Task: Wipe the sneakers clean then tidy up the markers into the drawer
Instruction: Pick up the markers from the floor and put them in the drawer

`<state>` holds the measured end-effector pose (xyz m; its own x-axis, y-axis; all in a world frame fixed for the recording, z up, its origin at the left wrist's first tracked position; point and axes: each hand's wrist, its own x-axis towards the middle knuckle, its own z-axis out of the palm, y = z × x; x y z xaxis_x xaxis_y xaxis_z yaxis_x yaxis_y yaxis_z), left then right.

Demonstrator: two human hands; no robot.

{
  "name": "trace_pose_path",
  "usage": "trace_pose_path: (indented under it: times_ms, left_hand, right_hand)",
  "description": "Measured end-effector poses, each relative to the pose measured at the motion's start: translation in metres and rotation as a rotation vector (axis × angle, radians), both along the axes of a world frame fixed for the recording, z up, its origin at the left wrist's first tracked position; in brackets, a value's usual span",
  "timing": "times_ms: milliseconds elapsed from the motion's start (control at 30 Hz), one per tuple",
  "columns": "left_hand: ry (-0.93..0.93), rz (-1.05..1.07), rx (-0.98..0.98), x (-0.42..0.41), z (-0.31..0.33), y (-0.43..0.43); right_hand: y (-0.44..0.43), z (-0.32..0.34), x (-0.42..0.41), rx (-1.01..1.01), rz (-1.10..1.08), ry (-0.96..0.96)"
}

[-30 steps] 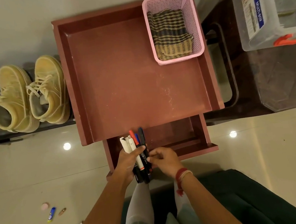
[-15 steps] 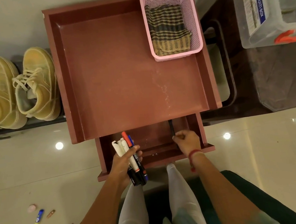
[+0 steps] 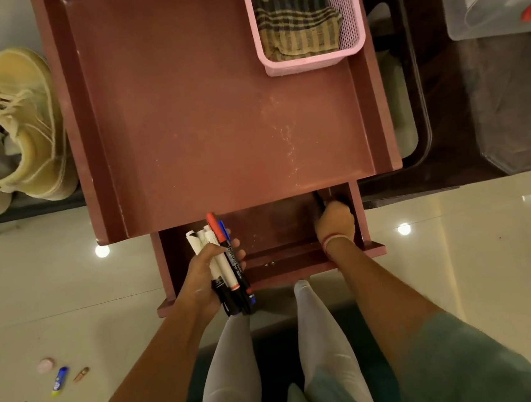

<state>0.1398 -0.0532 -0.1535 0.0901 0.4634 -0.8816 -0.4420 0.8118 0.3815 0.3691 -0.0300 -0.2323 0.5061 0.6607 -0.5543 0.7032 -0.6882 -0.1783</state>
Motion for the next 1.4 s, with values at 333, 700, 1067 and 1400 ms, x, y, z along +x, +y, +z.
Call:
trace_pose_path:
  times_ms: [333,700,1067,1400]
  left_hand:
    - [0.155,-0.081,-0.061,0.019,0.007,0.008]
    - [0.054,0.0,-0.036,0.009,0.004,-0.001]
    - [0.207,-0.016,-0.118,-0.005,-0.013,-0.006]
    - [0.215,-0.026,-0.095,-0.007,-0.022,-0.004]
  right_hand:
    - [-0.042,0.09,-0.078,0.023,-0.235,0.932]
    - [-0.03,0.084,-0.015,-0.224,-0.162,0.615]
    - [0.012,-0.025,-0.004,-0.123,0.078,0.006]
    - [0.006,-0.042,0.004,-0.041,0.325,-0.077]
